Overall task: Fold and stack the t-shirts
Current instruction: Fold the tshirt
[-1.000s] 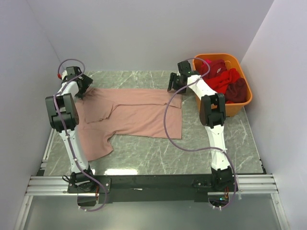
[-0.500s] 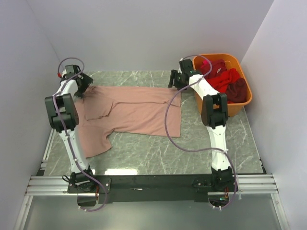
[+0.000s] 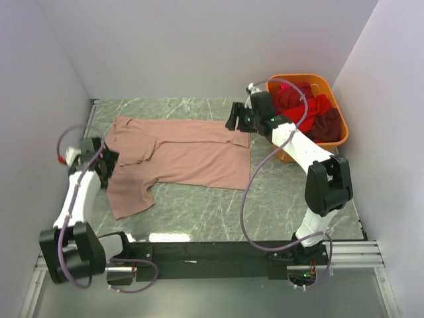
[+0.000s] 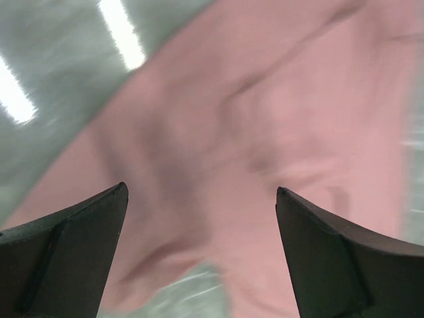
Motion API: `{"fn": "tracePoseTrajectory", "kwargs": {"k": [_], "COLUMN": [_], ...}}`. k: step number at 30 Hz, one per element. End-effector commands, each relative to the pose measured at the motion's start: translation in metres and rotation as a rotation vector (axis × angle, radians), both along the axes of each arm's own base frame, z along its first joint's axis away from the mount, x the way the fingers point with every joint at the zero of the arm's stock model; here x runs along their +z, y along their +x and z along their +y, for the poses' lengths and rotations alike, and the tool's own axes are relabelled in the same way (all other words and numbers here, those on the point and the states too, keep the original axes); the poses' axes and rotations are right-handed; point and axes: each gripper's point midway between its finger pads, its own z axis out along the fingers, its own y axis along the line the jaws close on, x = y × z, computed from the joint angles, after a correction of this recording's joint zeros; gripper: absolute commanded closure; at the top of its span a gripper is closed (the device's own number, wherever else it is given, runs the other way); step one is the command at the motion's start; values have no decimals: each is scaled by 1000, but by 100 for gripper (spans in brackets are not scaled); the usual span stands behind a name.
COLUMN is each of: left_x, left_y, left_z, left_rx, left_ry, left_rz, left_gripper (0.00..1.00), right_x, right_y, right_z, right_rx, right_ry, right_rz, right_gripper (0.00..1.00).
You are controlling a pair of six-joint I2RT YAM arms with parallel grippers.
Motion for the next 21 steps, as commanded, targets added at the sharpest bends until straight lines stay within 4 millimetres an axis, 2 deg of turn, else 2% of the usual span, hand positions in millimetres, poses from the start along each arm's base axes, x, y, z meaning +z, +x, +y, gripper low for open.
{"fn": "tracePoseTrajectory", "kwargs": {"k": [1,2,4,5,6,7,9,12,14,16,17,18,19,21], "left_x": [-37,-45,-50,-60,-64,-65,-79,-94,-105,-116,-119,-124,-127,-128], "left_y": [-71,-86,-110,-123,-128,-120,-122,-137,-138,-145,-146,-148,-147,-147], "left_z": [-2,-3,-4,-3,-7,-10,-21,-17,-20,-18,-17,-18,-19,-20], "left_rx": [129,143,177,197,232,208,182,237,216,229,230,226,225,216], "left_ry": [-26,-25,-18,-10,-36,-49,-105,-98,-110,-97,-95,-100,-105,-111], "left_rz": [180,211,250,285,288,245,270,360,417,484,501,526,531,530], "left_gripper": [1,1,1,1,1,1,0,1,1,5,9,26,36,63], "right_x": [-20,-22,-25,-32,-26,-27,-27,-29,-32,-33,-34,-34,-37,-39], "right_y": [-21,-26,-39,-44,-46,-50,-56,-61,-61,-61,-61,-60,-60,-60], "right_z": [0,-1,-6,-11,-14,-14,-18,-21,-24,-24,-25,-26,-27,-29], "right_rx": [-3,-3,-9,-30,-41,-44,-53,-60,-71,-74,-74,-79,-84,-94], "right_ry": [66,73,72,63,70,70,72,68,62,62,58,55,48,41], "right_rz": [50,56,64,74,58,58,60,67,69,72,75,75,82,91], "right_gripper": [27,27,27,27,27,27,26,26,26,26,26,26,26,27]}}
